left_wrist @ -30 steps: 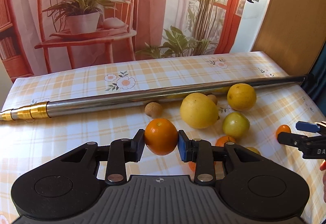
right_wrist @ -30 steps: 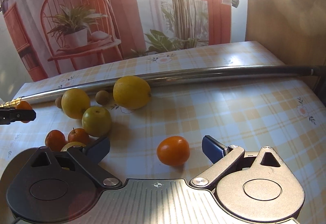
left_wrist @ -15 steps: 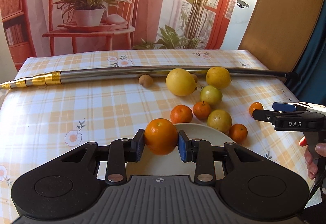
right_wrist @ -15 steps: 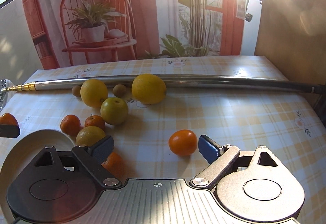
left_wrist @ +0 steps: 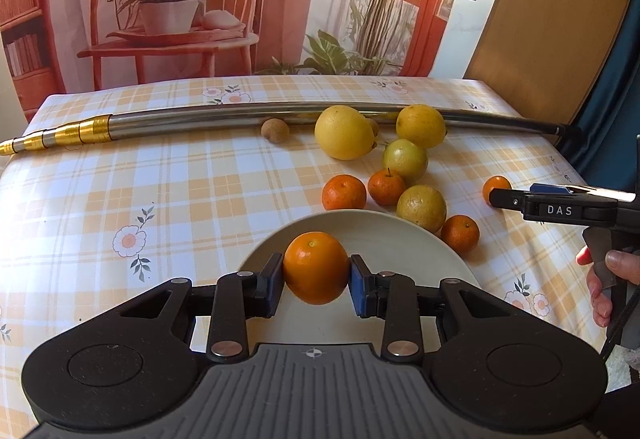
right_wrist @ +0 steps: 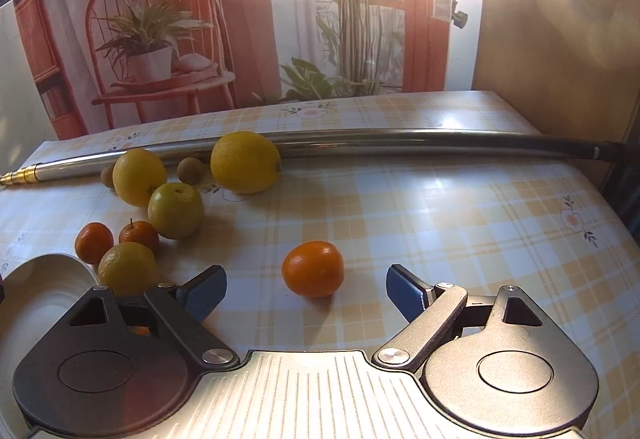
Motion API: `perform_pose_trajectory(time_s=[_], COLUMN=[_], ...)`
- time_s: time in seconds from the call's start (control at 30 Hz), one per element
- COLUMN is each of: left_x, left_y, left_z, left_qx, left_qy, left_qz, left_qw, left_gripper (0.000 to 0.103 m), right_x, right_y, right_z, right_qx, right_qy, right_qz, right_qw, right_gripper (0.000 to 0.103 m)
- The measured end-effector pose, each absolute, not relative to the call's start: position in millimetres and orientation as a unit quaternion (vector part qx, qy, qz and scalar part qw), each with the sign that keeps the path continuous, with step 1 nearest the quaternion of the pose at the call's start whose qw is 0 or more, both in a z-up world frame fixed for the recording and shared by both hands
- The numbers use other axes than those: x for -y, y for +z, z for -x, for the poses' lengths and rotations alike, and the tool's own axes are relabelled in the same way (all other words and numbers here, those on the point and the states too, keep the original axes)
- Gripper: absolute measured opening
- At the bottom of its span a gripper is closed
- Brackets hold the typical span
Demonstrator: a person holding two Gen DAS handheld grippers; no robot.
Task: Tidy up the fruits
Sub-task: 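Grasp a second orange with the right tool while the left tool carries its orange toward the plate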
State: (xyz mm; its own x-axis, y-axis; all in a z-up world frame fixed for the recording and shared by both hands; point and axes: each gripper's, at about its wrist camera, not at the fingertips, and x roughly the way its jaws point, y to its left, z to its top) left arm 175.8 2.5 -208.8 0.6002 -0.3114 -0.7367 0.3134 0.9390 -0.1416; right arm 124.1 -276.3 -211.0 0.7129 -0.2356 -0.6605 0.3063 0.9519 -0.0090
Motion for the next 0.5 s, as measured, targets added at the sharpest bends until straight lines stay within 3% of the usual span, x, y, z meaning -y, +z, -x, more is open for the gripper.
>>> perform_pose_trajectory(time_s=[0.4,0.5], left_x=[-3,-3], left_y=[-219,-221], left_z=[-178,-178], left_qx=[-0.431,-0.434], left_qy=[-0.173,-0.173], left_qz=[0.000,0.000], left_qw=[0.886,0.884], left_gripper=[0.036,0.036], right_x=[283,286], right_y=[-224,-227], right_z=[-140,-141], right_qx=[-0.349,-0.349], right_qy=[-0.156,-0.160], right_qz=[-0.048,-0.051], right_qw=[0.923,0.922], right_gripper=[0.055,0.052])
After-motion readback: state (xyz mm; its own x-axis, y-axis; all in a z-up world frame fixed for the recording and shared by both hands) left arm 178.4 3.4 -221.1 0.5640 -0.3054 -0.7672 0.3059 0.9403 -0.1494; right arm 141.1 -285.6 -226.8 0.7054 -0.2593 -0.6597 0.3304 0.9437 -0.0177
